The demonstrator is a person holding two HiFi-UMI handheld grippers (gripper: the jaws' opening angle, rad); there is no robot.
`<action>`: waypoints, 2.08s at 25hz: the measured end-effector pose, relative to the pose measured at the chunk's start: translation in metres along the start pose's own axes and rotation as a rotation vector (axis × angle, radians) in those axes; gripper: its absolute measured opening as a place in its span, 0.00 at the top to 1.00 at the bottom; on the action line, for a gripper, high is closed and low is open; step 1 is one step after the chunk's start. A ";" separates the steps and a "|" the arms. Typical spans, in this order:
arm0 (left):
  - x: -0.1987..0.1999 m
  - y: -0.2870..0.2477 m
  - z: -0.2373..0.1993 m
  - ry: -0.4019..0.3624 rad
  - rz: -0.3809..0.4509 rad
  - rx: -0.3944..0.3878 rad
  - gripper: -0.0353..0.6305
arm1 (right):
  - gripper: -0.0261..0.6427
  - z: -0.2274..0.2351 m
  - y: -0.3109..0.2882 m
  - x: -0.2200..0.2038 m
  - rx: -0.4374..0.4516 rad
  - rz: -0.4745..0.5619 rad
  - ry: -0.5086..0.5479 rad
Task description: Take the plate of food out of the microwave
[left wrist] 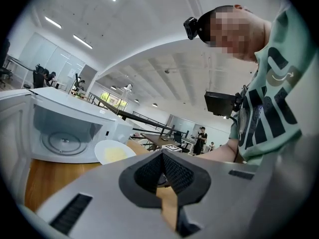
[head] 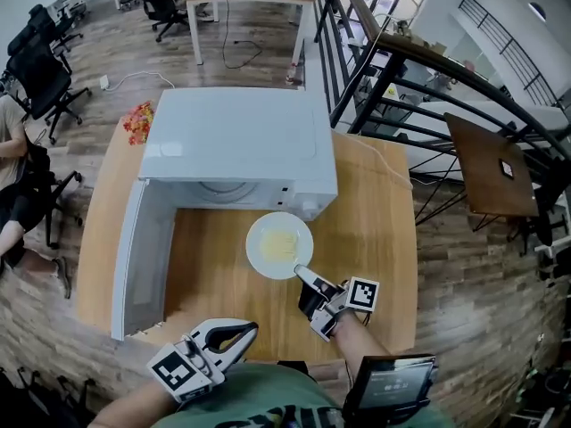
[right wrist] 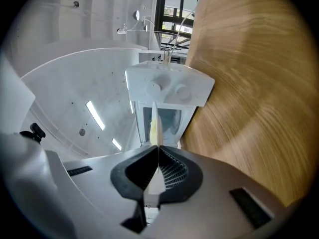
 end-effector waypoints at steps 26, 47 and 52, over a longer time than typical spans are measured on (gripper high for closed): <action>0.001 -0.104 0.031 -0.009 -0.044 -0.184 0.96 | 0.94 0.077 0.162 0.093 -0.129 0.311 -0.042; -0.015 -0.132 0.031 -0.010 -0.137 -0.189 0.96 | 0.94 0.147 0.208 0.107 -0.269 0.369 -0.123; -0.012 -0.134 0.031 -0.005 -0.125 -0.191 0.96 | 0.94 0.158 0.207 0.107 -0.293 0.364 -0.147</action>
Point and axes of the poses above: the fingertips, and each gripper's own axes: y backward along the fingers, z to its right, x out of its top, the point moved 2 cm from there along y, backward along the fingers, and after that the axes turned 5 degrees about -x, right-handed, at the moved point
